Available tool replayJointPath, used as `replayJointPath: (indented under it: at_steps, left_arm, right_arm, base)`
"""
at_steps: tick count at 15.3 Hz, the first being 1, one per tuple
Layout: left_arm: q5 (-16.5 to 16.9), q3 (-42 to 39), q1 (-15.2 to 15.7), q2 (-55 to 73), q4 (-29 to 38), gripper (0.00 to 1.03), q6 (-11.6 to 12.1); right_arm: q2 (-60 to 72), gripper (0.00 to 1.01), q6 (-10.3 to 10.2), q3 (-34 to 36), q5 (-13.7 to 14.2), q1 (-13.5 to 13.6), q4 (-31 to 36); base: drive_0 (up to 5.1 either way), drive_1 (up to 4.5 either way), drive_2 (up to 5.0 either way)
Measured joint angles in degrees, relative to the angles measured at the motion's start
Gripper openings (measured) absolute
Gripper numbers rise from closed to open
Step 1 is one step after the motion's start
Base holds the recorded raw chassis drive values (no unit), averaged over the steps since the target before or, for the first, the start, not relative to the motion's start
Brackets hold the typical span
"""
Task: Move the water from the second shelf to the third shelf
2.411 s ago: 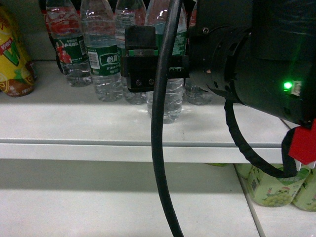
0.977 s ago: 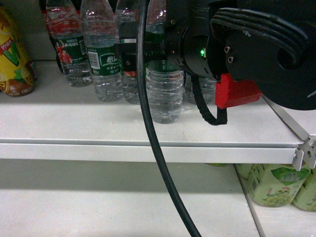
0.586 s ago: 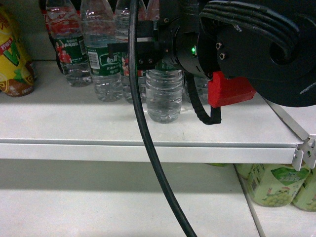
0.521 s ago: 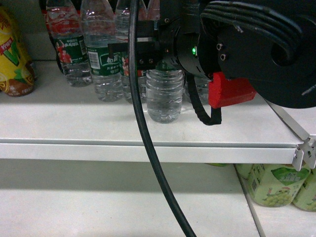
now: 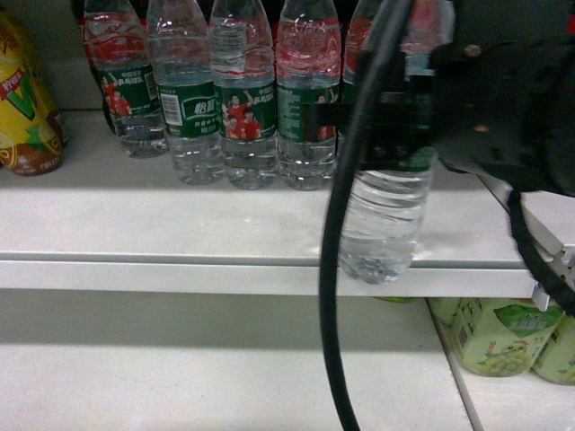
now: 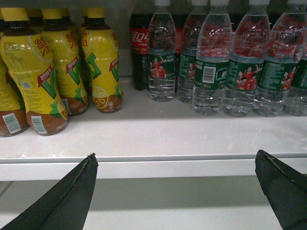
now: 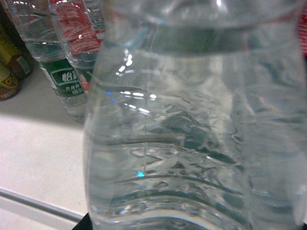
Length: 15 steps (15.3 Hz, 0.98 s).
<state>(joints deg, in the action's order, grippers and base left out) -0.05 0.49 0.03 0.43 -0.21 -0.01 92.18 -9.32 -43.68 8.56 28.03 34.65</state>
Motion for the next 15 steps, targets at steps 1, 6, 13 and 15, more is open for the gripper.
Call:
replayJointPath:
  at_steps: [1, 6, 13, 15]
  left_arm:
    - [0.02, 0.00, 0.00, 0.00, 0.00, 0.98, 0.00]
    - [0.02, 0.00, 0.00, 0.00, 0.00, 0.98, 0.00]
    - [0.00, 0.00, 0.00, 0.00, 0.00, 0.98, 0.00]
    - [0.02, 0.00, 0.00, 0.00, 0.00, 0.98, 0.00]
  right_arm:
    - [-1.84, 0.44, -0.07, 1.92, -0.76, -0.72, 0.02]
    - [-15.21, 0.43, 0.85, 13.38, -3.10, -6.62, -2.40]
    - [-56.39, 0.43, 4.44, 20.11, -5.77, -19.26, -28.76]
    - [-62.95, 0.43, 4.48, 20.11, -5.55, -19.28, -34.99]
  base:
    - [0.0, 0.00, 0.0]
    - [0.0, 0.00, 0.0]
    - [0.0, 0.00, 0.0]
    - [0.0, 0.00, 0.0]
